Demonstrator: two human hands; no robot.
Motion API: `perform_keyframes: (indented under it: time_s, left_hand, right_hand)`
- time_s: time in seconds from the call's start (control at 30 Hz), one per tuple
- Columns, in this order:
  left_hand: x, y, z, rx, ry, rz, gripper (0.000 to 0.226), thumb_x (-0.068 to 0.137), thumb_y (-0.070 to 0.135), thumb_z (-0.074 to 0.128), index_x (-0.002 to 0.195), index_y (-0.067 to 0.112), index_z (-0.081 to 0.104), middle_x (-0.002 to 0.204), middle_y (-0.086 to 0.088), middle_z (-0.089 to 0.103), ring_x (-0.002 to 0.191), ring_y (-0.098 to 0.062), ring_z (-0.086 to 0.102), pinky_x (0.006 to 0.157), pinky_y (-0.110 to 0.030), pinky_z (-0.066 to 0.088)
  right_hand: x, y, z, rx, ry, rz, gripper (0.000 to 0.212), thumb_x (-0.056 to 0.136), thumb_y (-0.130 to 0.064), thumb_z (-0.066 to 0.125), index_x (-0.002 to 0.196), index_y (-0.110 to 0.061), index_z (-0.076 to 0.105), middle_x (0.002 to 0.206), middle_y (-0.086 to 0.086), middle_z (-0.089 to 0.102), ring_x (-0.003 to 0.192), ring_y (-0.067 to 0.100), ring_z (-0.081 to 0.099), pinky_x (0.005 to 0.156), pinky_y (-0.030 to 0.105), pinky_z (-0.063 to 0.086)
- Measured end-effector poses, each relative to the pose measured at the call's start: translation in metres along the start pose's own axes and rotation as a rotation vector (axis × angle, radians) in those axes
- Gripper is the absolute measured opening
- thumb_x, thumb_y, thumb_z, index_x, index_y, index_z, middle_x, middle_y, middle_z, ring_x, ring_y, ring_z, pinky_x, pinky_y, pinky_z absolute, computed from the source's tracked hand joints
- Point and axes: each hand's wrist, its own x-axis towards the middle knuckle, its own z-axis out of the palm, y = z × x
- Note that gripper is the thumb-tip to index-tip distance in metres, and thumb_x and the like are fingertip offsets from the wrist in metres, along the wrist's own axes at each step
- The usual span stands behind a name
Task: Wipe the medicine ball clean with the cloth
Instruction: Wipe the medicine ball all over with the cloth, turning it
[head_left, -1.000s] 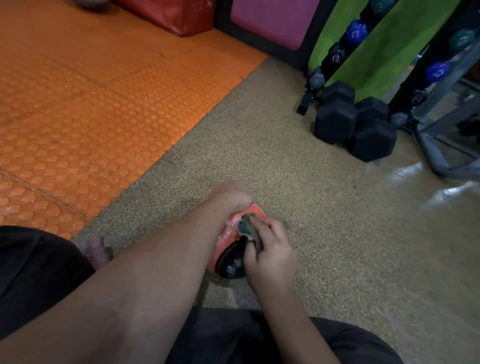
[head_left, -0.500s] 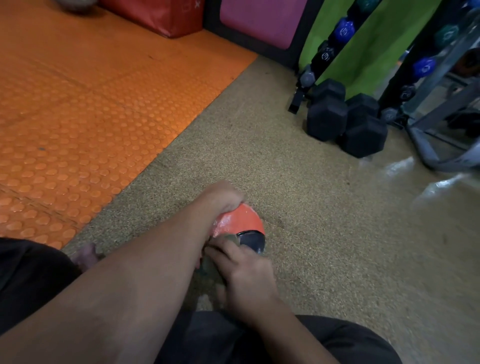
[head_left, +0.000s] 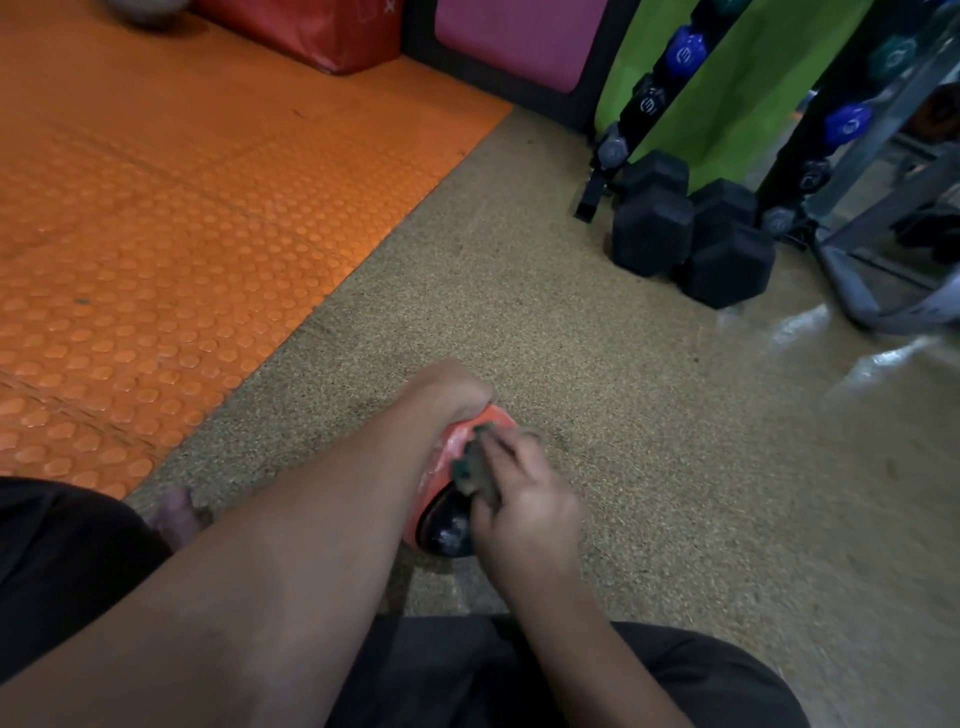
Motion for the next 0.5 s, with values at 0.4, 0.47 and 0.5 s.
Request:
perform_keyframes:
  time_s: [0.4,0.47,0.5]
  left_hand:
    - [-0.002,0.0,0.0,-0.027,-0.002,0.002,0.044,0.086,0.041,0.076,0.117,0.009,0.072,0.117,-0.013,0.073,0.103,-0.034,0.069,0.084,-0.034,0.055]
    - [0.0,-0.002,0.001,-0.033,0.004,0.003,0.044,0.087,0.041,0.077,0.116,0.009,0.072,0.117,-0.014,0.073,0.104,-0.034,0.069,0.084,-0.034,0.055]
    - [0.002,-0.004,0.002,-0.04,0.008,-0.001,0.041,0.087,0.04,0.076,0.113,0.008,0.073,0.116,-0.015,0.073,0.103,-0.033,0.069,0.084,-0.034,0.055]
  right_hand:
    - [-0.019,-0.015,0.005,-0.062,-0.196,-0.346,0.052,0.075,-0.033,0.058,0.125,-0.026,0.067,0.129,-0.007,0.063,0.085,0.021,0.066,0.061,0.034,0.056]
    - [-0.01,-0.004,0.001,-0.041,-0.163,-0.202,0.056,0.073,-0.032,0.056,0.128,-0.032,0.065,0.13,-0.011,0.063,0.087,0.02,0.069,0.063,0.036,0.059]
    - [-0.002,0.005,0.001,0.0,-0.045,-0.039,0.056,0.074,-0.031,0.055,0.128,-0.034,0.067,0.13,-0.014,0.063,0.089,0.018,0.07,0.067,0.036,0.06]
